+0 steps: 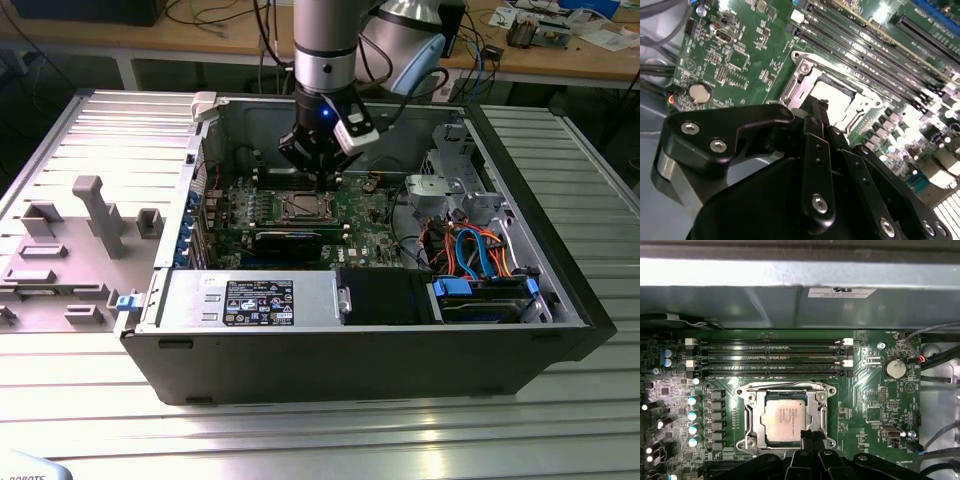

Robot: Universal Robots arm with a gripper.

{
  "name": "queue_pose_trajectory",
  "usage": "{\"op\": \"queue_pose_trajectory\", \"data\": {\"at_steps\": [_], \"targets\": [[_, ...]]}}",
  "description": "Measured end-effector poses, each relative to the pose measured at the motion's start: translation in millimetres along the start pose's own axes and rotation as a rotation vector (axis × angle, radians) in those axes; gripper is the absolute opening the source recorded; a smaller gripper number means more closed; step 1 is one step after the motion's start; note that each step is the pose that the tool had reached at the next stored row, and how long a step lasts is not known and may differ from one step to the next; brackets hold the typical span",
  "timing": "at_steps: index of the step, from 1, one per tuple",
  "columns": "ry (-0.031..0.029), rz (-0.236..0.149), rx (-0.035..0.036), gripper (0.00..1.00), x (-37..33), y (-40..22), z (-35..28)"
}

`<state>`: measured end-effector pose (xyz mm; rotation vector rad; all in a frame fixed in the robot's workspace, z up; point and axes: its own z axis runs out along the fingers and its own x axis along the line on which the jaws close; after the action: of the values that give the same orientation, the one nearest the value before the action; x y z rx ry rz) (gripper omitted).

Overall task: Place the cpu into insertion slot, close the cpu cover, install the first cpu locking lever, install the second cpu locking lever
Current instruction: 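Install the second cpu locking lever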

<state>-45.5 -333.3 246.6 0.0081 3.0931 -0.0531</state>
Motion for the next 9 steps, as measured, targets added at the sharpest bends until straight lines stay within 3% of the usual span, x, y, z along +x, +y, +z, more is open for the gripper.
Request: {"op": "queue_pose_trajectory", "data": {"at_steps": [9], "targets": [[0.0000, 0.000, -0.0007, 0.11, 0.0, -11.5, 0.3]]}}
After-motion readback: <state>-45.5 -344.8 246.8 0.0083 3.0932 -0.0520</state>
